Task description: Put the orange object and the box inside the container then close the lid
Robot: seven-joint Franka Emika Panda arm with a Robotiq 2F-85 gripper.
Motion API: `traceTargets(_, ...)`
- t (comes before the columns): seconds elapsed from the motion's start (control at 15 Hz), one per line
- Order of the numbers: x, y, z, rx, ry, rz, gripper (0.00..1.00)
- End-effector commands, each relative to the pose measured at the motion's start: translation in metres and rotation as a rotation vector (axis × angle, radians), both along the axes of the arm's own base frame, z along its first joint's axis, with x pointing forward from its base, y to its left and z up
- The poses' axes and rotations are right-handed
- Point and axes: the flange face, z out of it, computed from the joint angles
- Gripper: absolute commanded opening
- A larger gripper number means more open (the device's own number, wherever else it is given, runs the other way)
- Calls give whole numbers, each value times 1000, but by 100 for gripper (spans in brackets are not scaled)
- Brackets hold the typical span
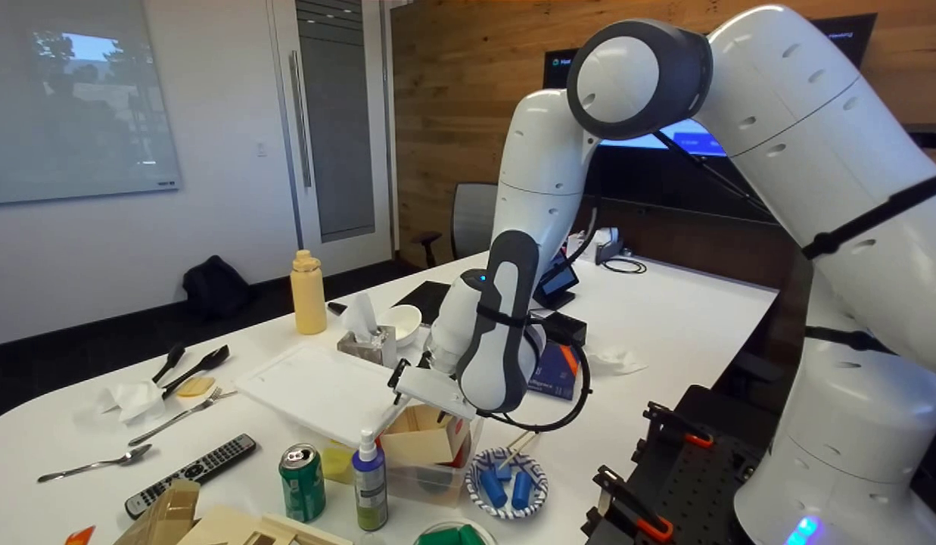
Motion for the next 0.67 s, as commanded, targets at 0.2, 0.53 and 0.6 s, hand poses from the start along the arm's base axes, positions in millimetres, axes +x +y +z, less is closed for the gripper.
traceTargets(0.2, 29, 0, 8, 85, -36, -3, 100)
traceTargets(0.53, 36, -5, 1, 102, -36, 0, 100)
traceTargets(0.6, 37, -5, -1, 105, -35, 3, 100)
